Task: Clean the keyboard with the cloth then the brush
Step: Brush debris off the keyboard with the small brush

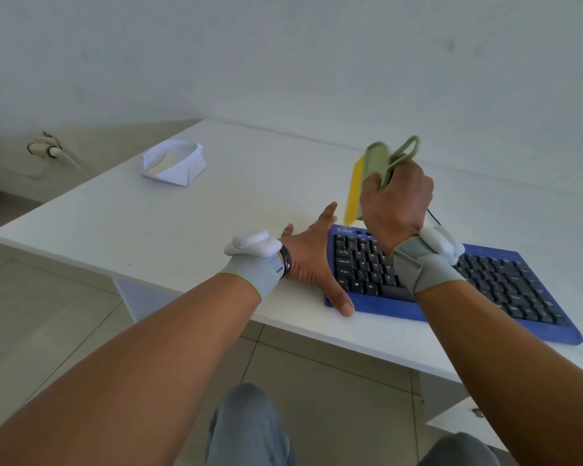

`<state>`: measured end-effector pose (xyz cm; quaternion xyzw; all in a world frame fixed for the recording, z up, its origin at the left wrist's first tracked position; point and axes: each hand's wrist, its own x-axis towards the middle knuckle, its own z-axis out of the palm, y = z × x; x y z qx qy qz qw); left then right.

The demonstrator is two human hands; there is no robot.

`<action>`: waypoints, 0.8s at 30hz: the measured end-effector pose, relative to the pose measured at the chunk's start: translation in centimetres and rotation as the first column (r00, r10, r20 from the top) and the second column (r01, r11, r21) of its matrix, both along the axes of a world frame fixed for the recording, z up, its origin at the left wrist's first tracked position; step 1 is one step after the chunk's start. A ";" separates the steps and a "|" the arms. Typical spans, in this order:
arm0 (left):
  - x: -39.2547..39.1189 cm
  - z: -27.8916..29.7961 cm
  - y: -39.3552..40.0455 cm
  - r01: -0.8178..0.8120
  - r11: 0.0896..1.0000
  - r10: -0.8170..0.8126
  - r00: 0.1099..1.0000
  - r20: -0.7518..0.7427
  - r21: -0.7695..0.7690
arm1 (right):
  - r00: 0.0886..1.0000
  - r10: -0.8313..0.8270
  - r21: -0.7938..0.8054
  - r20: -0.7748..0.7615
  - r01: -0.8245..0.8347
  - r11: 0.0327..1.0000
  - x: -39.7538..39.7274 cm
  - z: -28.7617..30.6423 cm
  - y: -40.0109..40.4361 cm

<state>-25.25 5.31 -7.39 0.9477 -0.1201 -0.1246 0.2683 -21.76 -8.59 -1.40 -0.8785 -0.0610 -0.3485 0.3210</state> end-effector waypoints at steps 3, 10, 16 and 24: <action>-0.1 0.0 0.0 0.005 1.000 -0.005 1.000 -0.009 0.013 | 0.999 0.029 -0.023 -0.024 -0.030 0.999 -1.1 -0.3 -0.7; -0.5 0.1 0.0 -0.001 1.000 0.001 1.000 -0.011 0.001 | 0.964 0.119 -0.094 -0.237 -0.145 0.985 -5.7 -1.7 -3.3; -0.7 0.5 0.0 -0.002 1.000 0.002 1.000 -0.001 0.018 | 0.942 0.191 -0.048 -0.277 -0.212 0.976 -7.1 1.7 -5.0; -1.3 1.9 1.3 0.041 0.996 -0.032 0.994 -0.108 0.083 | 0.953 0.163 -0.136 -0.254 -0.202 0.970 -6.4 -1.3 -5.6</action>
